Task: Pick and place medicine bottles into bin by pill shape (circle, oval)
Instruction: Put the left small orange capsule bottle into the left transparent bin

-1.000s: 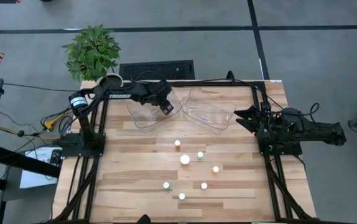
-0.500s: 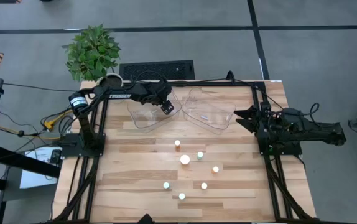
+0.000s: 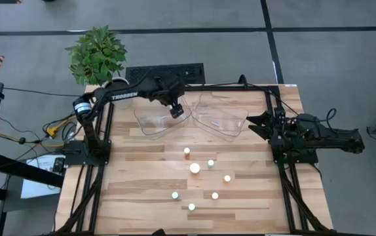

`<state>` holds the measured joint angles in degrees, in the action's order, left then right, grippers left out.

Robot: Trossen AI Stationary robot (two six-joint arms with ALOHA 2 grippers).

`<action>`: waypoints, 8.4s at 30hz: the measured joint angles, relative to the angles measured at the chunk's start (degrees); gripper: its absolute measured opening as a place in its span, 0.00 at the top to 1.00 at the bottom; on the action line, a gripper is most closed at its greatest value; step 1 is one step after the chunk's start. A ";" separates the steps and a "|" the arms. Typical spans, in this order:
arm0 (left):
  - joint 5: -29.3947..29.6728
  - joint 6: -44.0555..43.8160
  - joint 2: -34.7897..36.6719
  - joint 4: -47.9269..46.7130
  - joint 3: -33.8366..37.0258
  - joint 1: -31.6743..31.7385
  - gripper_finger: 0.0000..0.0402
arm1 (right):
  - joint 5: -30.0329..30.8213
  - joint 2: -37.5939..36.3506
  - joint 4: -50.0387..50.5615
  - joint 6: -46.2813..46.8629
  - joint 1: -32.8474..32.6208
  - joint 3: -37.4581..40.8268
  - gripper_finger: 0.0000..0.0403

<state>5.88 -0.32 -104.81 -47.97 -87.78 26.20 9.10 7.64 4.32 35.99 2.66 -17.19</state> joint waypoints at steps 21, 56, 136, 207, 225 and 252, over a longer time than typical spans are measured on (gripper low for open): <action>-0.16 -5.13 12.17 21.40 10.04 -27.37 0.28 | 0.00 0.02 0.33 -0.04 0.00 0.00 0.17; 3.84 -10.37 5.29 44.51 32.69 -29.57 0.28 | -0.22 0.02 2.15 0.11 0.00 0.00 0.17; -38.60 -18.15 35.05 55.92 -6.67 -30.45 0.72 | -0.13 0.02 4.08 -0.46 0.00 0.02 0.17; 12.11 -18.22 21.48 20.54 32.63 -4.65 0.72 | 0.02 0.00 5.11 -0.41 0.11 0.02 0.17; 13.01 -16.80 13.37 34.60 37.03 -0.81 0.72 | 0.02 0.00 5.33 0.00 0.11 0.02 0.17; 15.35 -17.97 13.38 38.17 39.91 -2.03 0.61 | 0.02 0.02 5.33 0.11 0.11 0.02 0.17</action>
<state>21.23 -18.28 -91.44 -9.80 -47.88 24.16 9.12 7.66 9.65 36.10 2.76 -17.17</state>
